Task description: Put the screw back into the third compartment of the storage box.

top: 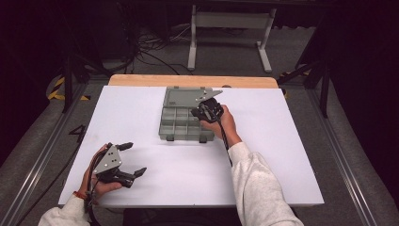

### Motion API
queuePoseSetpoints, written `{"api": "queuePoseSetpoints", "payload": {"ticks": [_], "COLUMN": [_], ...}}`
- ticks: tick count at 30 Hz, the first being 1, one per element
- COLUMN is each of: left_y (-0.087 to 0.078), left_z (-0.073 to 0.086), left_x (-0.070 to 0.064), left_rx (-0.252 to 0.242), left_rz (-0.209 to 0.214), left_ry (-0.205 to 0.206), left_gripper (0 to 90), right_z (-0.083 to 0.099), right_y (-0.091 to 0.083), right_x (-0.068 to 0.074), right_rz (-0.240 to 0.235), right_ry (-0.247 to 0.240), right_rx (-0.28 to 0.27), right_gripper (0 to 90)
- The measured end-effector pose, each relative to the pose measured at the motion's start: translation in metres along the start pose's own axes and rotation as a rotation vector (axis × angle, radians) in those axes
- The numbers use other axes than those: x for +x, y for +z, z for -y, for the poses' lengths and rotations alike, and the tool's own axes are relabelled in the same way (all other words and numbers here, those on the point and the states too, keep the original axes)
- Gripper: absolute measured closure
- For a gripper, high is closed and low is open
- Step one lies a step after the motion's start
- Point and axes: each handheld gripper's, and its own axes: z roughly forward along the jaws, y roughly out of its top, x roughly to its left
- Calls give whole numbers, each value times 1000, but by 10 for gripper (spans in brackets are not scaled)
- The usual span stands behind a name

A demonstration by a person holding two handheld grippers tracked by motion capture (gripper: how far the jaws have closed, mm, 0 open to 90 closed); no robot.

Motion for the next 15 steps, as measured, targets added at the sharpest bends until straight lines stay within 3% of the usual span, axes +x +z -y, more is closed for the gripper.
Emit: {"api": "queuePoseSetpoints", "payload": {"ticks": [15], "left_y": [-1], "left_z": [4], "left_x": [2], "left_rx": [5], "left_rz": [-8], "left_ry": [-13], "left_gripper": [46], "right_z": [4], "right_y": [2], "right_x": [-3], "right_rz": [4], "right_ry": [15], "right_rx": [2], "right_gripper": [857]}}
